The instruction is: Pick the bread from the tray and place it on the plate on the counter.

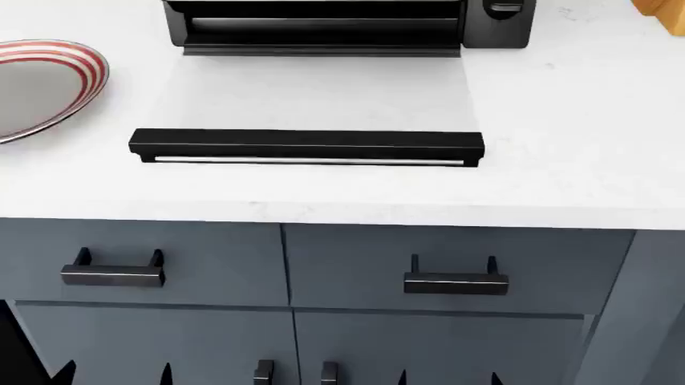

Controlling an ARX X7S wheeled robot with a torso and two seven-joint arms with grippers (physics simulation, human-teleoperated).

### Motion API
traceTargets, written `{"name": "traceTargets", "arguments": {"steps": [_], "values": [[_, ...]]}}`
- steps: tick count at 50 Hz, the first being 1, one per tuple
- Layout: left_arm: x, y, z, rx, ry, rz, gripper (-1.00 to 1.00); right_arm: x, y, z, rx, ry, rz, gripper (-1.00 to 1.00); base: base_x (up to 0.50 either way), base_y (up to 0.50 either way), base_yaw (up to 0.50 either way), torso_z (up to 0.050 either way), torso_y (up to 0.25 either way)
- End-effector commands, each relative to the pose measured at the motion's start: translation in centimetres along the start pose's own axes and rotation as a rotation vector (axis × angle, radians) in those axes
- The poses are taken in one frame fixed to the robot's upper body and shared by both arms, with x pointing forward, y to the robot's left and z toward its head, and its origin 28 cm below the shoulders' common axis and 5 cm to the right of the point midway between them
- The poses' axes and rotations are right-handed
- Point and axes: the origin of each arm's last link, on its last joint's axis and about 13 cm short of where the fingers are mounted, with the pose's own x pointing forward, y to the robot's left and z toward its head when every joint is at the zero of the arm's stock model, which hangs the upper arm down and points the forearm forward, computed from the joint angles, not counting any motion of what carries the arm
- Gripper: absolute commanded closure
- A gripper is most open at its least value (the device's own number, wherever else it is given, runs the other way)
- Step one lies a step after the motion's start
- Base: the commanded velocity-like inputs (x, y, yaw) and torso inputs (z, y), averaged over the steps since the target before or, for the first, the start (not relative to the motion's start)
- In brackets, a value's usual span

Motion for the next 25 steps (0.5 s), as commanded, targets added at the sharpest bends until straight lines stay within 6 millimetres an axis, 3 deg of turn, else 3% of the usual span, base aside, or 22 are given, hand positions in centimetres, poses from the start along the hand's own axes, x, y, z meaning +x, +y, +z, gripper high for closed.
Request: {"name": "traceTargets", "arguments": {"steps": [1, 25], "values": [[-0.02, 0.01, 0.05, 0.0, 0.0, 0.0, -1.0, -0.03, 0.06, 0.1, 0.0, 0.0, 0.0, -1.0, 0.0, 0.0, 0.0, 0.0, 0.0], [0.18, -0.15, -0.23, 0.03, 0.015, 0.009, -1.0, 0.12, 0.33, -0.02, -0.015, 0.003, 0.03, -1.0, 0.0, 0.0, 0.0, 0.0, 0.0]]}}
